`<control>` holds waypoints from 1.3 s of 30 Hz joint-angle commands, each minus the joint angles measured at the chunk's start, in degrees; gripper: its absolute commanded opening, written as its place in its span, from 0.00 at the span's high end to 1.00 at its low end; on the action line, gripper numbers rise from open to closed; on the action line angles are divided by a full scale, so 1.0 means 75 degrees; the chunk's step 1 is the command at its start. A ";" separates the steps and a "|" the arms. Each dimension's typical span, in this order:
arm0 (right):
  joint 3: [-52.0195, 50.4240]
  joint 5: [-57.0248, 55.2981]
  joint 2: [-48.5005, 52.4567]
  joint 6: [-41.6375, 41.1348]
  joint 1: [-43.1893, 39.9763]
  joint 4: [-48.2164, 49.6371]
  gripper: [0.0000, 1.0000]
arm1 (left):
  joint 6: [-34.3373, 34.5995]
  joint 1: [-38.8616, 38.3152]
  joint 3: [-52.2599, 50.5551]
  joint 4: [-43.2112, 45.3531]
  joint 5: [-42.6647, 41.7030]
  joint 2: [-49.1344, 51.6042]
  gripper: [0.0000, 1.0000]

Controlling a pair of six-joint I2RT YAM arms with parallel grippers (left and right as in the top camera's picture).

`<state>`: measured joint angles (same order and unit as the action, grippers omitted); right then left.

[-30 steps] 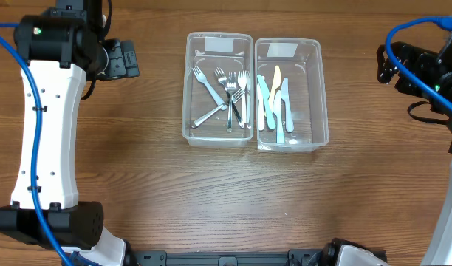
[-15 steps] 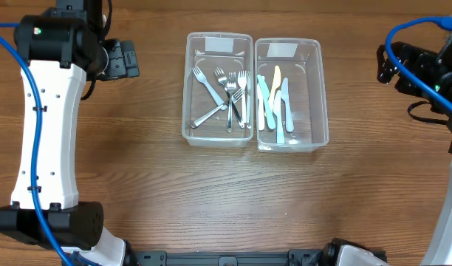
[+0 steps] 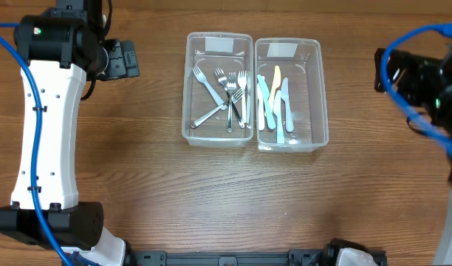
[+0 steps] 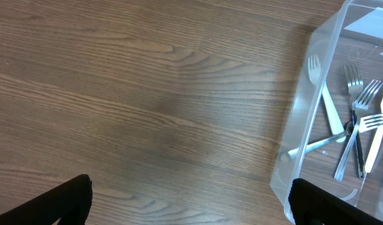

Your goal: Pack container

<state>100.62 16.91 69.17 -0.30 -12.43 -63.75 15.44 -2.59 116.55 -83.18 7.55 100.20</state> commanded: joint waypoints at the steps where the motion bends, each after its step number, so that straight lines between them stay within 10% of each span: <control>1: -0.0842 -0.0047 -0.1346 -0.0289 0.0411 0.0933 0.00 | -0.0061 0.0000 -0.0017 -0.0020 -0.0073 -0.0047 0.00; 17: -0.9783 0.0641 -0.6834 -0.0656 0.0807 0.4771 0.00 | -0.0061 0.0000 -0.0017 -0.0020 -0.0076 -0.0047 0.00; 39: -1.2345 0.0356 -0.9200 -0.0685 0.0807 0.5042 0.00 | -0.0061 0.0000 -0.0017 -0.0020 -0.0076 -0.0047 0.00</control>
<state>9.10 20.16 0.91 -4.91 -6.70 -26.94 15.42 -2.59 116.51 -83.20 7.29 100.20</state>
